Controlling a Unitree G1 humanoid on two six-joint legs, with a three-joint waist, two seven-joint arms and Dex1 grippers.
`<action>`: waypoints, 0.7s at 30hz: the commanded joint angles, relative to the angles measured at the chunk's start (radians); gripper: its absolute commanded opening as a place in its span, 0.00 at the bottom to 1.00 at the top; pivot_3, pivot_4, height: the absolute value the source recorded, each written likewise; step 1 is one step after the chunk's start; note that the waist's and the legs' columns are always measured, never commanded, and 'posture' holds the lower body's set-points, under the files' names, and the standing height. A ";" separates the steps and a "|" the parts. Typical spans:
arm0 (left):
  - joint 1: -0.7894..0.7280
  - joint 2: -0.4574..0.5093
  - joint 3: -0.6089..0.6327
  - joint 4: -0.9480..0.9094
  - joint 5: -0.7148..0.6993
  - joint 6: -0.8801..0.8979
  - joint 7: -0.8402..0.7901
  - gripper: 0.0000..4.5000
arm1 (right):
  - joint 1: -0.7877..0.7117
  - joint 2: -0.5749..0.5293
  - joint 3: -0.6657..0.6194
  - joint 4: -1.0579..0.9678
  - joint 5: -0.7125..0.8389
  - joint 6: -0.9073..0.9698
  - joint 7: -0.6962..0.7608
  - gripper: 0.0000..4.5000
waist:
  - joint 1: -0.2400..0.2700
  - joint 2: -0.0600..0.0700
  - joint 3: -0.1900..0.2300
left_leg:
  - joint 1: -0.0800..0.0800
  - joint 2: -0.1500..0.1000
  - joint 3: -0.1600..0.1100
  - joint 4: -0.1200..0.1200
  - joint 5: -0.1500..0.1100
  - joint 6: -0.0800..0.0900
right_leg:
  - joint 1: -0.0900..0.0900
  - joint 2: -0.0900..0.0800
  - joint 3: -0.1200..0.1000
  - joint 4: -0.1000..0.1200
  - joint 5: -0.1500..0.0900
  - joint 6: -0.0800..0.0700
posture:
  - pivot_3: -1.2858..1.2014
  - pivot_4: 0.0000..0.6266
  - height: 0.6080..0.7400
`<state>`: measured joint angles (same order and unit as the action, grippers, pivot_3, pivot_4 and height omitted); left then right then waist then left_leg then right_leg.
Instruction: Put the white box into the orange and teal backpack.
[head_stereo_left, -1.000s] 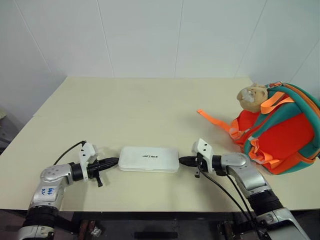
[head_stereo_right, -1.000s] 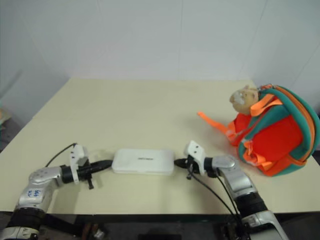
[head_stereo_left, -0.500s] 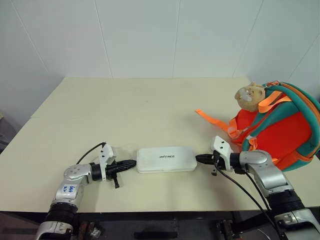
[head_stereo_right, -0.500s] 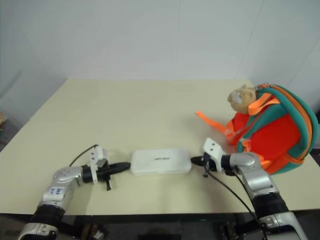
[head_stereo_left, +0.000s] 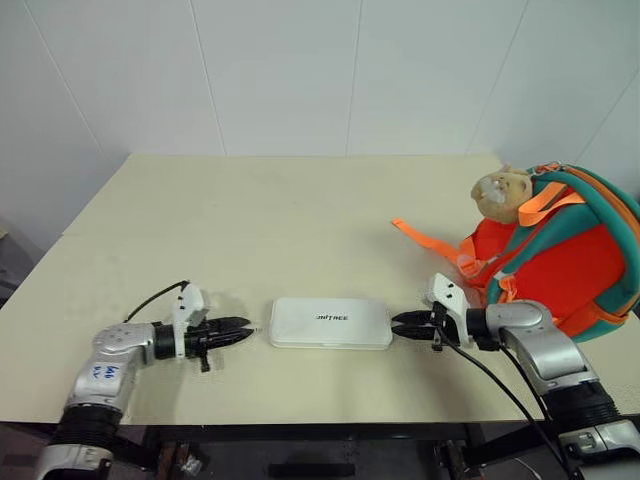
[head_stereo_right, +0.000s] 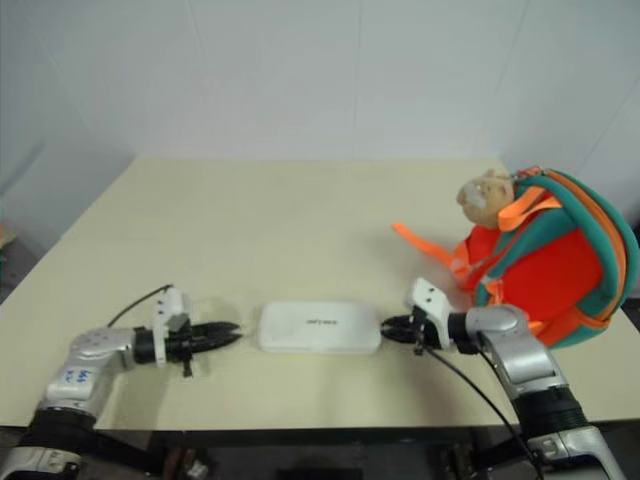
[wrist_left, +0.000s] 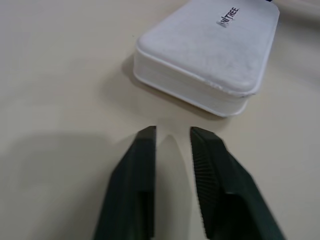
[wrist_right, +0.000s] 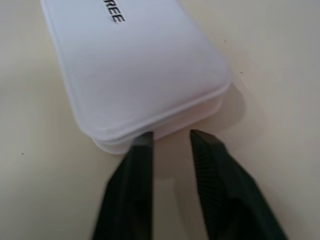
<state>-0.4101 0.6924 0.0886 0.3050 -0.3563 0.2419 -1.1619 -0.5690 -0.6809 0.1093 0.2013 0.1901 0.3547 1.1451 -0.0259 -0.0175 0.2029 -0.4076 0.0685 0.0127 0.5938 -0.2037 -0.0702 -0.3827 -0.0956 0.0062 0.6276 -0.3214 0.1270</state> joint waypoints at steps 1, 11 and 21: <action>-0.004 0.022 0.027 -0.073 -0.078 0.131 -0.020 0.54 | -0.051 -0.029 -0.046 0.013 0.016 0.038 -0.013 0.57 | 0.000 0.000 0.000 | 0.000 0.000 0.000 0.000 0.000 0.000 | 0.000 0.000 0.000 0.000 0.000 0.000 | 0.52 0.24 1.00; -0.156 0.043 0.012 -0.039 -0.227 0.654 -0.007 0.99 | -0.209 -0.030 -0.133 -0.074 0.217 0.645 -0.078 1.00 | -0.002 0.000 0.000 | -0.001 0.000 0.000 0.000 0.000 0.000 | -0.002 0.000 0.000 0.001 0.000 0.000 | 0.52 0.24 1.00; -0.227 -0.003 -0.002 0.026 -0.224 0.809 0.036 0.99 | -0.225 -0.048 -0.156 -0.196 0.332 1.000 -0.196 1.00 | 0.000 0.000 0.000 | -0.015 0.000 0.000 0.005 -0.001 0.001 | -0.014 0.000 0.001 0.005 0.000 0.000 | 0.52 0.24 1.00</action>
<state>-0.6238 0.6895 0.0929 0.3319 -0.5679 1.0443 -1.1313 -0.7864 -0.7049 -0.0121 0.0493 0.4960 1.3298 0.9655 -0.0255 -0.0178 0.2032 -0.4222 0.0685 0.0123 0.5987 -0.2045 -0.0693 -0.3971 -0.0952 0.0074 0.6330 -0.3217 0.1272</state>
